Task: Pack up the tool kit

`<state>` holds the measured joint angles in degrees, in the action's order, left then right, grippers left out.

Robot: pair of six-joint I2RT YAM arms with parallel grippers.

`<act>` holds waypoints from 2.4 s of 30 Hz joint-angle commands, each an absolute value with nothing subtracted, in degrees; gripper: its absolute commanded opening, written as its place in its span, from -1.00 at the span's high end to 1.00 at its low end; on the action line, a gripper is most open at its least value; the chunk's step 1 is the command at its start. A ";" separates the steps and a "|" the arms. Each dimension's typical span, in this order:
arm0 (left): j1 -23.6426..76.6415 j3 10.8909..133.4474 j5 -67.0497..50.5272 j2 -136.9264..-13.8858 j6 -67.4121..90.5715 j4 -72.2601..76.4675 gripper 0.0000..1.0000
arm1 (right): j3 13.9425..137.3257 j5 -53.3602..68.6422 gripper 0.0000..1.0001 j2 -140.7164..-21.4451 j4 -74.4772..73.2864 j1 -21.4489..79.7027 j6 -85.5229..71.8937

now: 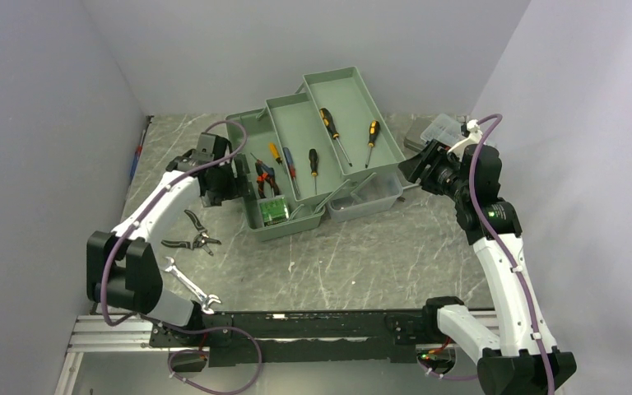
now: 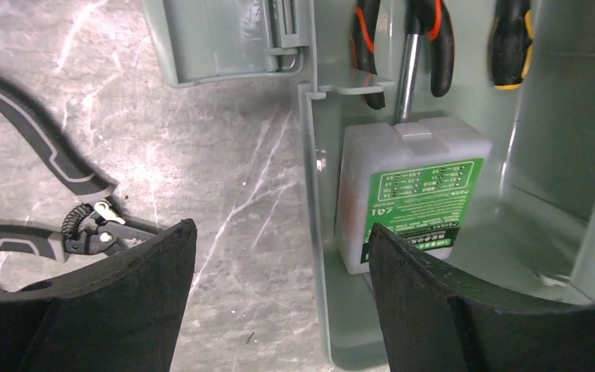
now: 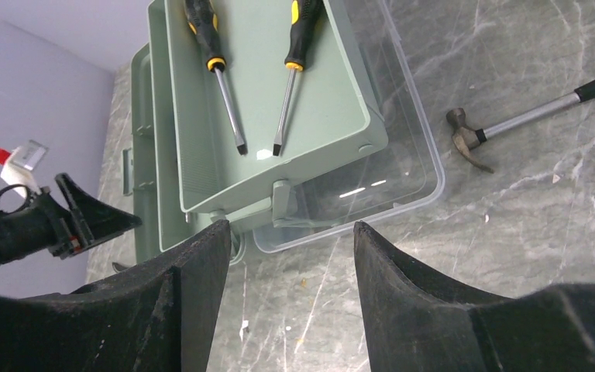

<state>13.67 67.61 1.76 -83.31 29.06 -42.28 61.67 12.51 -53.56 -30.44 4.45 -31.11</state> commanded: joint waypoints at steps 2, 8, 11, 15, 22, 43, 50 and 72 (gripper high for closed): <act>14.32 67.15 0.54 -85.81 29.62 -37.48 -0.58 | 62.28 11.69 -0.23 -52.98 -30.21 4.45 -30.56; 14.33 65.91 0.53 -87.85 29.27 -36.57 -0.12 | 62.13 8.35 -0.23 -52.08 -32.16 4.46 -30.98; 14.33 64.97 0.53 -88.15 28.82 -36.47 0.11 | 63.24 4.67 -0.23 -51.66 -33.71 4.32 -30.67; 14.17 64.40 1.07 -88.11 27.81 -36.92 0.36 | 65.11 1.34 -0.23 -51.49 -35.20 4.38 -30.25; 11.06 62.97 -0.15 -85.55 25.77 -38.58 1.00 | 67.51 -3.56 -0.23 -51.81 -36.74 4.09 -29.58; 2.47 58.64 -5.09 -76.58 9.30 -44.54 1.00 | 58.86 14.56 -0.25 -67.74 -21.08 2.55 -30.31; 2.38 58.64 -4.29 -77.14 10.38 -44.47 1.00 | 62.60 26.58 -0.16 -83.06 -16.71 2.61 -28.52; 2.27 58.50 -6.49 -75.61 10.11 -43.82 1.00 | 61.17 24.85 0.06 -92.55 -20.00 10.02 -21.57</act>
